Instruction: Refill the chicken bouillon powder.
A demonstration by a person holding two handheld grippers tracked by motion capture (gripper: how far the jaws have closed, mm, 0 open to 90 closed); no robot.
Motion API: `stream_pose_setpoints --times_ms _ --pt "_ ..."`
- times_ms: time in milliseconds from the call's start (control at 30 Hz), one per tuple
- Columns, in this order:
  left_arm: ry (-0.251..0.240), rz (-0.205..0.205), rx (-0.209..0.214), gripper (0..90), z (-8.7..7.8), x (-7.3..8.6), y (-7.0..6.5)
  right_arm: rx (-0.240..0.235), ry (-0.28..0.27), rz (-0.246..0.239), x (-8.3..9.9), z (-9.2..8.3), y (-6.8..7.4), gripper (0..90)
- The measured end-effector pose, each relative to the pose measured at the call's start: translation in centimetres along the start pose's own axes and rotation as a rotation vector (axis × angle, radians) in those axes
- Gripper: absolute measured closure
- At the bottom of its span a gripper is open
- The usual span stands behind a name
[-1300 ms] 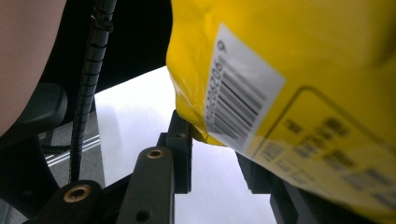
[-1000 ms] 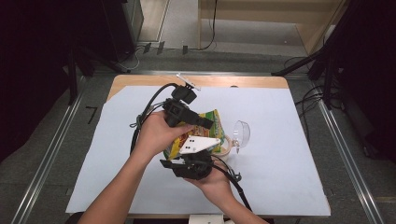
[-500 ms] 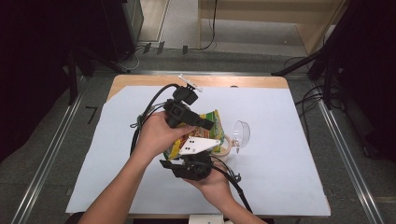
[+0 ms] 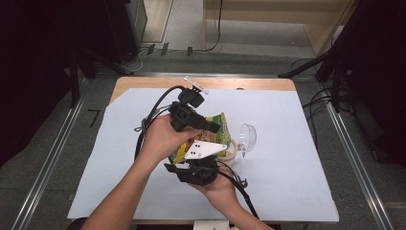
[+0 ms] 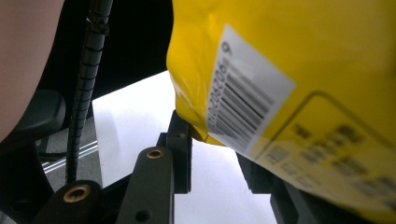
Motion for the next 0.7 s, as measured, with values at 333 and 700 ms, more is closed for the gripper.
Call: stream_pose_setpoints --times_ms 333,700 --pt "-0.003 0.012 -0.012 73.9 -0.16 0.02 -0.34 -0.001 -0.007 0.005 0.03 0.09 0.01 69.9" --pt "-0.002 0.009 -0.003 74.2 -0.17 0.04 -0.37 0.009 -0.002 -0.005 0.15 0.1 -0.18 70.4"
Point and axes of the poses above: each handheld gripper's, and its own axes: z roughly forward along the jaws, x roughly out of its underside, y roughly to its left, the point moved 4 cm from there along z, roughly forward along the jaws, and after that the axes turned 9 degrees about -x, right-handed, at the moved point
